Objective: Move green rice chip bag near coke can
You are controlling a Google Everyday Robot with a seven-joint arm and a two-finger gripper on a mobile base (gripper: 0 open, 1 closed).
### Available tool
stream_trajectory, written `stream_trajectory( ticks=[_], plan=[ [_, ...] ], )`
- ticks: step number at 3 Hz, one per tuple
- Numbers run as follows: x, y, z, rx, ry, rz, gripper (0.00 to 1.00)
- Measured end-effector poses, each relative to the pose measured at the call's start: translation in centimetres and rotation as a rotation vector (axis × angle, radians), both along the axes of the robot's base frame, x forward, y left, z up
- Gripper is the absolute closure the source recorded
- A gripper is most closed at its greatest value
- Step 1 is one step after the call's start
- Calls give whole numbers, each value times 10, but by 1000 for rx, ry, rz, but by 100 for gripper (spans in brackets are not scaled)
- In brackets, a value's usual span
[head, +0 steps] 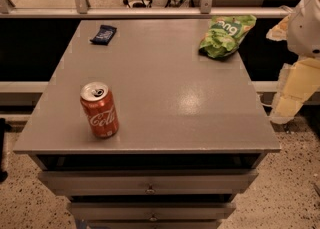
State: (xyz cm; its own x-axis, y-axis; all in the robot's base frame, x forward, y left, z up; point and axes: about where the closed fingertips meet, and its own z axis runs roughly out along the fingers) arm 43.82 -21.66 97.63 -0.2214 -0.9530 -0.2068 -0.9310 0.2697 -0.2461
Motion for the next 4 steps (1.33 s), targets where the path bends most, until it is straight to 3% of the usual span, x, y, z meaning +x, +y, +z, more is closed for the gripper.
stream_trajectory(
  ticks=[1, 2, 3, 4],
  plan=[
    [0, 0, 0, 0, 0, 0, 0],
    [10, 11, -3, 35, -31, 27, 0],
    [48, 28, -14, 113, -97, 45, 0],
    [104, 40, -18, 214, -175, 24, 0]
  ],
)
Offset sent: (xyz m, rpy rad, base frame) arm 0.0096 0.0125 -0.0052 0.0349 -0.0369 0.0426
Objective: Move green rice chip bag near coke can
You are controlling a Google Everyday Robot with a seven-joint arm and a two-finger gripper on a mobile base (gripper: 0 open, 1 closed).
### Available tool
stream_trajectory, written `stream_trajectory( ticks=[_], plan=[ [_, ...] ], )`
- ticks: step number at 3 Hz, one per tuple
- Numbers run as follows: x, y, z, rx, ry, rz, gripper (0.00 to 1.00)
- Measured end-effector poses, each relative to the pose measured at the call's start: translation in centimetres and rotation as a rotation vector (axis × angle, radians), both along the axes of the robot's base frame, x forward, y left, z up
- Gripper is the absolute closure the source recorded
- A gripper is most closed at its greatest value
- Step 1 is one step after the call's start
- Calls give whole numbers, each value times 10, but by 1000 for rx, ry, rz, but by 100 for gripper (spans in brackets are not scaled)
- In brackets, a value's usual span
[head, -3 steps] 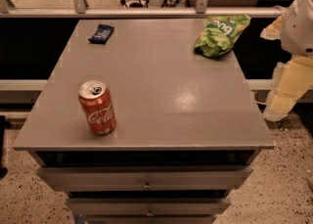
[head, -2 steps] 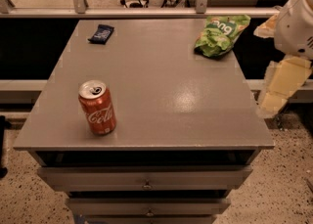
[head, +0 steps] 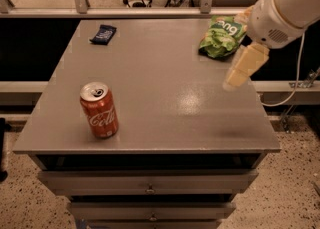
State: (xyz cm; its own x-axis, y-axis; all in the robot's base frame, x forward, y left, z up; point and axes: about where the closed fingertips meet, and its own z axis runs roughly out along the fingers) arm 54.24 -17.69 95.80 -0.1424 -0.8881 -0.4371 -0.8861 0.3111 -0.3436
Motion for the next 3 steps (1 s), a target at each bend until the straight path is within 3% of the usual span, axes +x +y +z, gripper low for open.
stream_trajectory(
  ticks=[1, 2, 3],
  plan=[
    [65, 8, -8, 94, -55, -47, 0],
    [126, 4, -24, 203, -60, -135, 0],
    [169, -3, -44, 298, -31, -225, 0]
  ],
)
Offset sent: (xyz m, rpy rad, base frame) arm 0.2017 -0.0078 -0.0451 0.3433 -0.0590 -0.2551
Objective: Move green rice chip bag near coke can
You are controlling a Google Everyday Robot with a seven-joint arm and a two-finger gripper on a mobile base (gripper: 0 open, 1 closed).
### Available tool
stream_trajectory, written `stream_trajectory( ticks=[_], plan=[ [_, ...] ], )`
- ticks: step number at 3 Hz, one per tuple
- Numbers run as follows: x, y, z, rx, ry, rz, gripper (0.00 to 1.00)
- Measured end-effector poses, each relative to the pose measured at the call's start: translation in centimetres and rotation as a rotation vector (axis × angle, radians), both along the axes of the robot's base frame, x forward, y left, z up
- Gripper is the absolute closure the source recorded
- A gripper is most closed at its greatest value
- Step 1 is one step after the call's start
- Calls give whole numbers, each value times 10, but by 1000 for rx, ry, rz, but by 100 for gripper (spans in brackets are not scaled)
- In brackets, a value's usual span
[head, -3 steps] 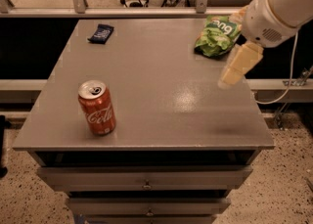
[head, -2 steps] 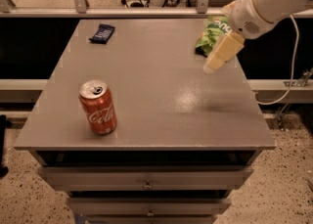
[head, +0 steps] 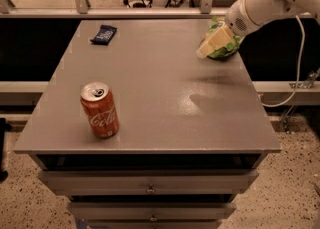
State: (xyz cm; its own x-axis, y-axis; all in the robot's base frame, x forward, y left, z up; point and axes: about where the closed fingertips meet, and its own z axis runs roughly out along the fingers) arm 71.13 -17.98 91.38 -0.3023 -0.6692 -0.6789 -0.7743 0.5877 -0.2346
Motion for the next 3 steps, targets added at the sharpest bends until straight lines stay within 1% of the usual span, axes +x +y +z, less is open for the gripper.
stream_trajectory(
  ticks=[1, 2, 3],
  plan=[
    [31, -5, -25, 105, 50, -80, 0],
    [47, -5, -40, 160, 66, -120, 15],
    [55, -13, -45, 160, 53, -142, 39]
  ],
)
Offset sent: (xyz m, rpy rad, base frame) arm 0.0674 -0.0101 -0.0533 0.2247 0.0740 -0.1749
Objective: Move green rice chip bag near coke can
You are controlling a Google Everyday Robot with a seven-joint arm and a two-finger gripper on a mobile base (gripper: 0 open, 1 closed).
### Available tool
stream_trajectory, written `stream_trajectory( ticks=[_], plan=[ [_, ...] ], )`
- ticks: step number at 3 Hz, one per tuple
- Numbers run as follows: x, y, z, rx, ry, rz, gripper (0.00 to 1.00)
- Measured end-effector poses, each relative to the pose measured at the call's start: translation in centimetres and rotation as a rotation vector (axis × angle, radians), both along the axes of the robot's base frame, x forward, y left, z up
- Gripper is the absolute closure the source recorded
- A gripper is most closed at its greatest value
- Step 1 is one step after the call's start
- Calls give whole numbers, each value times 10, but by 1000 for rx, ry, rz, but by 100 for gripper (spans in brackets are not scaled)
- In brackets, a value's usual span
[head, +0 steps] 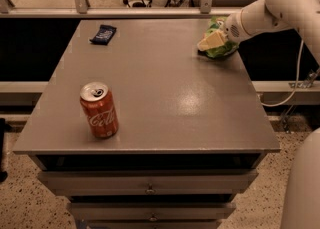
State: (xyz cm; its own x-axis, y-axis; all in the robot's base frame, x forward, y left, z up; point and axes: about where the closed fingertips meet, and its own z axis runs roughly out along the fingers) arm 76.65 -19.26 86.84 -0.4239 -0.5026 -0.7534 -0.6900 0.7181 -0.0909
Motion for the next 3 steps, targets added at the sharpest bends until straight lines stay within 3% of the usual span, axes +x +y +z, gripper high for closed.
stream_trajectory(
  ticks=[1, 2, 3],
  plan=[
    [-3, -5, 10, -29, -40, 18, 61],
    [-25, 7, 47, -85, -145, 120, 93],
    [-72, 42, 80, -131, -228, 309, 100]
  ],
)
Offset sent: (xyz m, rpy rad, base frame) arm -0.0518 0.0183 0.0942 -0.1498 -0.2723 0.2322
